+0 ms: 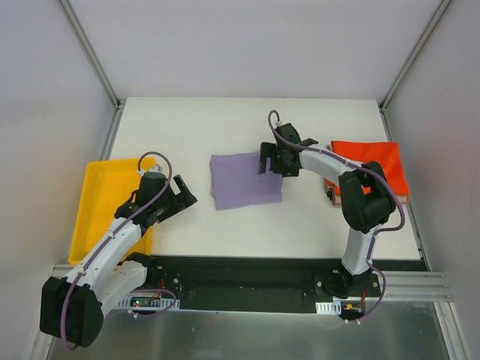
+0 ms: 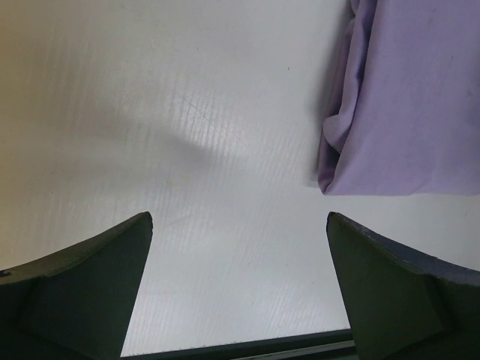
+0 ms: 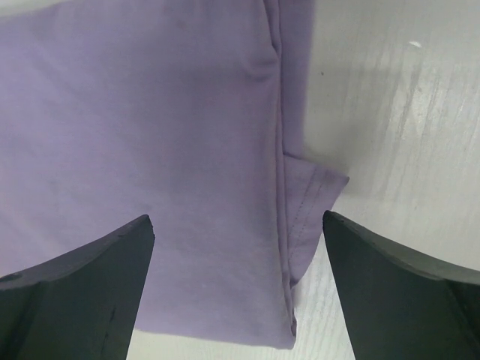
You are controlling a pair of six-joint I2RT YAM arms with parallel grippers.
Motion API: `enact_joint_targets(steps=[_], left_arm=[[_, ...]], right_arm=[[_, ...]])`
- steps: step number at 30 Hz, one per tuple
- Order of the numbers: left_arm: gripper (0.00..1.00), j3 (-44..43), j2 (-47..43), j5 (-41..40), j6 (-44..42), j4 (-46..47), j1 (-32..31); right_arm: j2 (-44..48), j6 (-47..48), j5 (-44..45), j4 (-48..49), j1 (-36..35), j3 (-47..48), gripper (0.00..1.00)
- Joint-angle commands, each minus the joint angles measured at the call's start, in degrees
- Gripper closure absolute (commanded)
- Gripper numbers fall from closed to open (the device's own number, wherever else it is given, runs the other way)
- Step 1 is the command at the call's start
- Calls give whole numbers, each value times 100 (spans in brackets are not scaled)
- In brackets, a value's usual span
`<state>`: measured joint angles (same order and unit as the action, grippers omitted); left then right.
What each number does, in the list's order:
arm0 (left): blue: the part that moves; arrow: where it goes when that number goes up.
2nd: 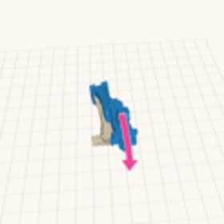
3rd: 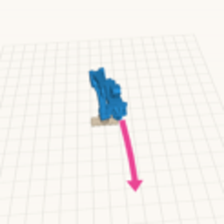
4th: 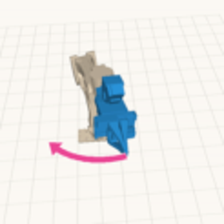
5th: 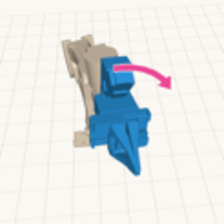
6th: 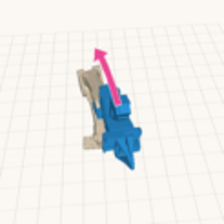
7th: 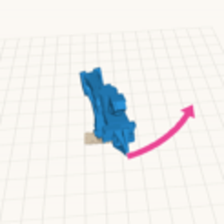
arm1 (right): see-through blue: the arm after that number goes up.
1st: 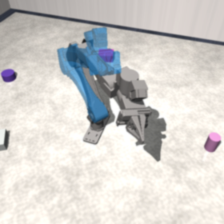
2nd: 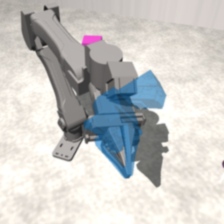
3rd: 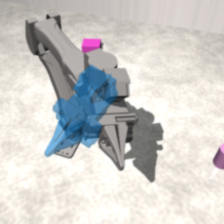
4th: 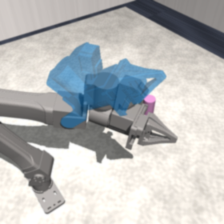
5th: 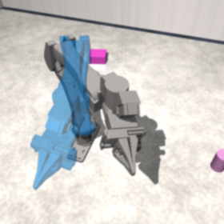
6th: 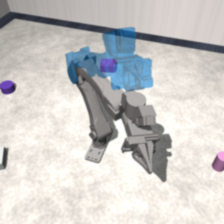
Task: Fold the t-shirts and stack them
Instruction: Put the neatly folded tshirt into the corner of the board with the right arm
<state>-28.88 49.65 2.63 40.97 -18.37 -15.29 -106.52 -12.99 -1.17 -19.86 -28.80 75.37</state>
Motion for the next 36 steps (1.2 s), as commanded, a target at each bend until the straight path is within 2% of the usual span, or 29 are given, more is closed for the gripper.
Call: enact_joint_targets(steps=[1,8,13,21,22,23,25,28,30,31,36], left_arm=[[1,-21,185,-140,-19,-35,17],[1,-21,431,-105,-2,-35,17],[1,-12,537,-79,25,-35,17],[1,-3,555,-61,25,-35,17],[1,-3,555,-61,25,-26,17],[1,-3,546,-61,25,-35,17],[1,-3,546,-61,16,-35,17],[1,6,537,-70,7,-35,17],[1,6,537,-61,-1,-35,17],[1,-3,546,-61,-1,-35,17],[1,-12,555,-52,-28,-35,17]], right_arm=[[-264,60,425,-396,-170,311,3],[-677,-89,337,-475,-267,425,1],[-844,-168,345,-431,-433,426,15],[-1134,-537,802,-475,-776,469,30],[-1143,-590,846,-449,-820,452,33],[-1186,-642,855,-414,-838,434,45],[-1204,-748,847,-274,-899,356,60],[-1143,-810,811,25,-926,145,74],[-1064,-775,837,175,-935,48,93],[-986,-740,933,227,-935,13,100],[-353,181,1372,378,-944,-128,100]])
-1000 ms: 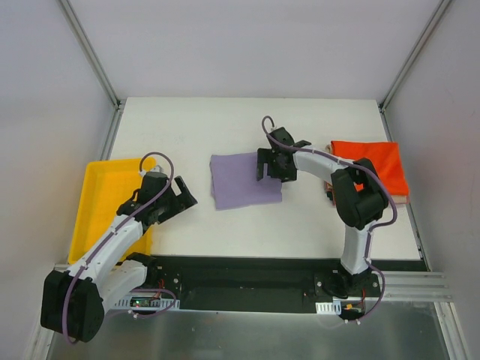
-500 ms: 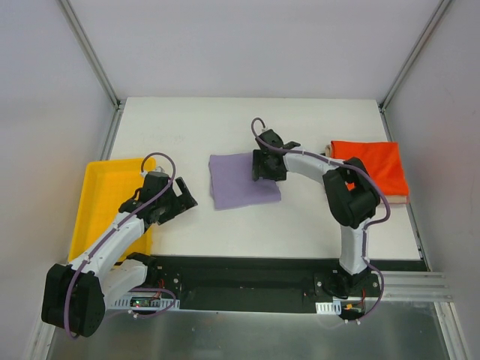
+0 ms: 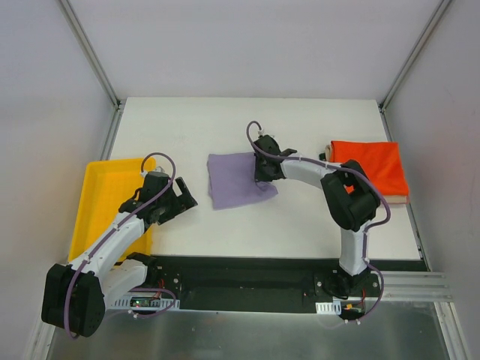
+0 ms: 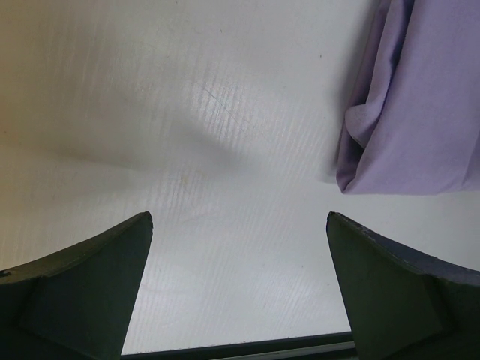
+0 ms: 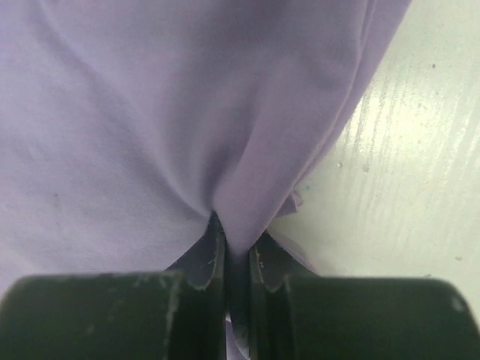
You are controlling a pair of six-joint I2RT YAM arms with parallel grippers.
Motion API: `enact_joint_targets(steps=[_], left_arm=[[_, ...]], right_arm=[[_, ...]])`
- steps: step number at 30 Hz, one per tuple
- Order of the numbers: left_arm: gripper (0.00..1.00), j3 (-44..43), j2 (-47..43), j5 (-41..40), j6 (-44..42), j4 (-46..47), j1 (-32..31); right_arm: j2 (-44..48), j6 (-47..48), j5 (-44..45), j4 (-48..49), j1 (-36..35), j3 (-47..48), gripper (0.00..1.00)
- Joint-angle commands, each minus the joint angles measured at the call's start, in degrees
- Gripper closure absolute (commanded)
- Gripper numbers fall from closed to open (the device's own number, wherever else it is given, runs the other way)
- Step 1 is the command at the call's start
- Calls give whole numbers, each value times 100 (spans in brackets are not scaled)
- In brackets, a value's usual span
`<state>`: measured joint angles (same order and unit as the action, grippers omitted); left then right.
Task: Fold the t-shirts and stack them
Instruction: Put the neatly folded tshirt into the corner of the board with the right arm
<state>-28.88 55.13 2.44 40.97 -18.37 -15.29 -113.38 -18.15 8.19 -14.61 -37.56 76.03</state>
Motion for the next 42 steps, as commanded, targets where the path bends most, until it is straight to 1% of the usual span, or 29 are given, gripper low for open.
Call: enact_joint_targets(steps=[1,5,11,16,20,24,27,33,39,42], left_arm=[[1,-29,15,-33,-28,-35,17],[1,-21,15,-50,-54,-35,17],[1,-29,50,-50,-45,-44,17],[1,-47,94,-50,-45,-35,17],[1,-47,164,-24,-63,-44,17],[1,-56,173,-6,-72,-35,17],[1,-56,182,20,-72,-35,17],[1,-56,234,37,-80,-35,17],[1,-56,226,55,-98,-35,17],[1,-38,208,46,-98,-35,17]], right_arm=[[482,882,577,-234,-58,-168,100],[1158,1690,1157,-507,-58,-229,100],[1994,2614,2431,-1210,-23,-308,100],[2548,3018,2933,-1606,117,-431,100],[2786,3554,3224,-1755,214,-492,100],[2971,3994,3768,-1931,240,-519,100],[3102,4144,3805,-2046,363,-475,100],[3296,3978,3796,-2230,574,-256,100],[3516,3916,3989,-2300,732,-89,100],[3577,3907,3831,-2388,829,34,100]])
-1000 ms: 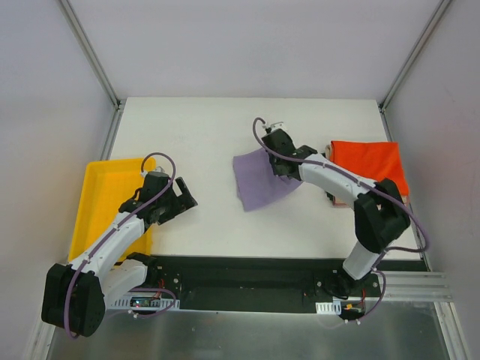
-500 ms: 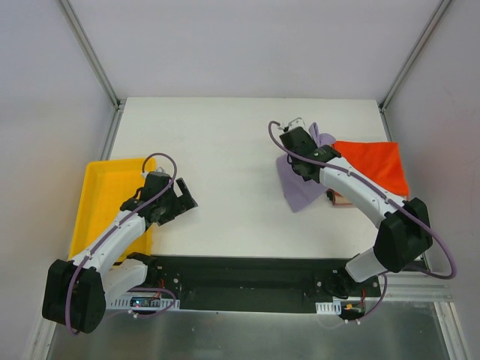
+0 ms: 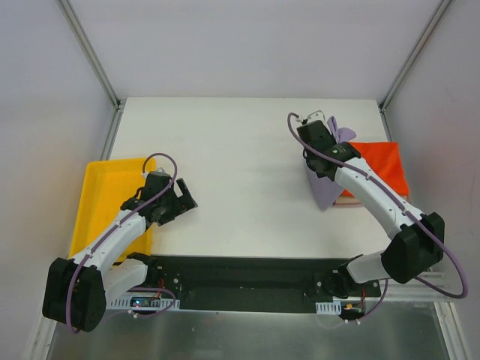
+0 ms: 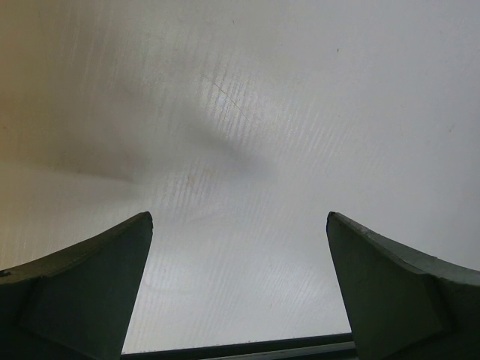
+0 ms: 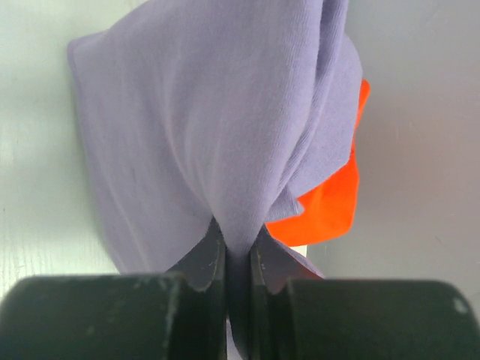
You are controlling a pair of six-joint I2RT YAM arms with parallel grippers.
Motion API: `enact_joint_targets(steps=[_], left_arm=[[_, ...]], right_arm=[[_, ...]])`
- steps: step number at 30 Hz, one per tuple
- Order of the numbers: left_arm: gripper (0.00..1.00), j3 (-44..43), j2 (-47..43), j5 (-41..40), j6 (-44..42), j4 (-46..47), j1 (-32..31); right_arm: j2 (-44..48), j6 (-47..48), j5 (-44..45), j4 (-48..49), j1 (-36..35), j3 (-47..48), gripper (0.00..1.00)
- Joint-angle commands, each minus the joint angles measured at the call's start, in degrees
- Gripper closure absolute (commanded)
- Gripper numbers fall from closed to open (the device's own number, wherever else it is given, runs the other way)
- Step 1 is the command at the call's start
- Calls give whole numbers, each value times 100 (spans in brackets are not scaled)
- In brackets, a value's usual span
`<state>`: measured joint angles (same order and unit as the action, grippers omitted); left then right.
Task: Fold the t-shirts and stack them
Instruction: Put the neatly folded tshirt into the corner of the board with the right arm
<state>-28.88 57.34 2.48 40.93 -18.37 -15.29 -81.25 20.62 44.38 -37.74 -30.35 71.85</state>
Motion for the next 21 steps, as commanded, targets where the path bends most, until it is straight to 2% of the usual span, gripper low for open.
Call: enact_joint_targets(steps=[1,21], left_arm=[[1,-38,-21,33,-94,-35,17],[1,-47,5,24,-111,-35,17]], right_arm=[[373,21,168,-111,117,513,100],[215,241,-465,-708,661,1875,100]])
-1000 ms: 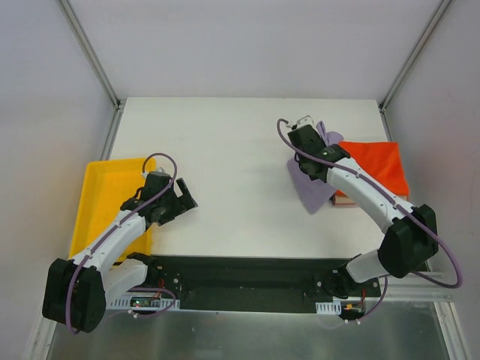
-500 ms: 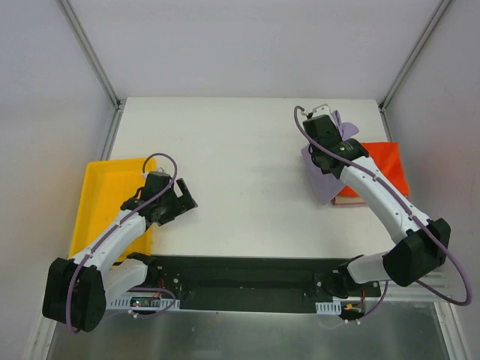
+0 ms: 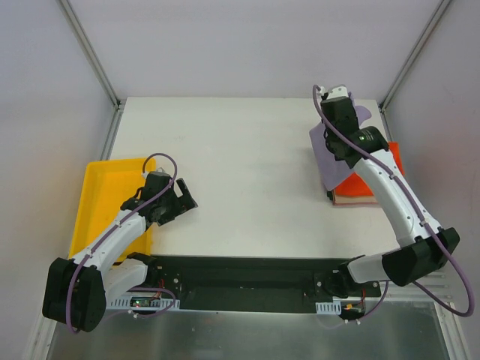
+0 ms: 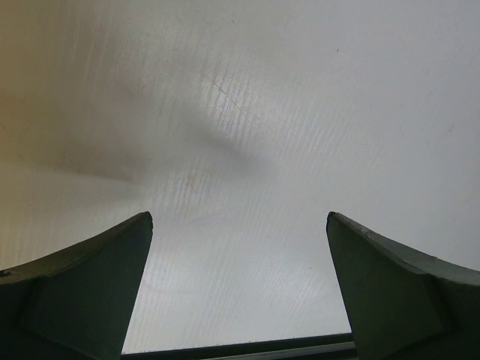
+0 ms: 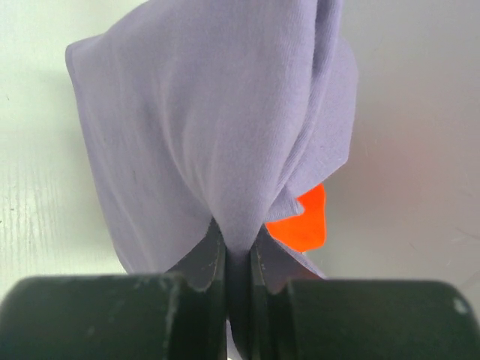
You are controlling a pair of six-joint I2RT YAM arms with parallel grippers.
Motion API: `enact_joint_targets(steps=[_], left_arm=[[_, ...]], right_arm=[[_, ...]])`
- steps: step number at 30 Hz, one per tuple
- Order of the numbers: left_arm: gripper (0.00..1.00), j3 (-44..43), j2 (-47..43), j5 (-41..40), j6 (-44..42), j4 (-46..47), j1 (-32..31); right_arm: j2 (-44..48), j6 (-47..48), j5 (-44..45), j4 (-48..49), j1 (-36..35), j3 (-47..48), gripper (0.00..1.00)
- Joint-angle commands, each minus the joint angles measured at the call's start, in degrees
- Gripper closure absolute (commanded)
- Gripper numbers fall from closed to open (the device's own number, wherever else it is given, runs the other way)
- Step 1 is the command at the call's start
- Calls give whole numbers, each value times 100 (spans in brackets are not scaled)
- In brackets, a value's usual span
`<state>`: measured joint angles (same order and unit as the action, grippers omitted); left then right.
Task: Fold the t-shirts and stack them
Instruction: Put the neatly folded tshirt into the corner of the board with the right arm
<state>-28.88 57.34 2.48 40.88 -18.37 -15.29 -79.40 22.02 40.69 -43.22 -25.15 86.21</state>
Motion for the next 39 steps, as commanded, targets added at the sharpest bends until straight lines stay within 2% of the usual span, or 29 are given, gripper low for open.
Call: enact_joint_targets(steps=[1,7,15,21,25,36,39], left_arm=[[1,-47,14,24,-107,-35,17],[1,-82,84,95,-142,-35,17],[1,-100,119,130,-186,-35,17],[1,-109,128,112,-186,-44,17],[1,-126,137,130,-212,-35,17],[1,-170,286,95,-230,-26,17],[1,-205,304,147,-239,-35,26]], right_arm=[[3,92,-96,-212,185,501,100],[-102,-4,-262,-274,554,511,100],[-190,-259,-860,191,1537,-210,100],[-471,-611,-1905,533,2671,-623,100],[-743,-787,-2169,727,3225,-808,100],[-1297,-1042,-3900,1254,4342,-1115,100],[-1473,-1217,-4007,1343,4536,-1116,100]])
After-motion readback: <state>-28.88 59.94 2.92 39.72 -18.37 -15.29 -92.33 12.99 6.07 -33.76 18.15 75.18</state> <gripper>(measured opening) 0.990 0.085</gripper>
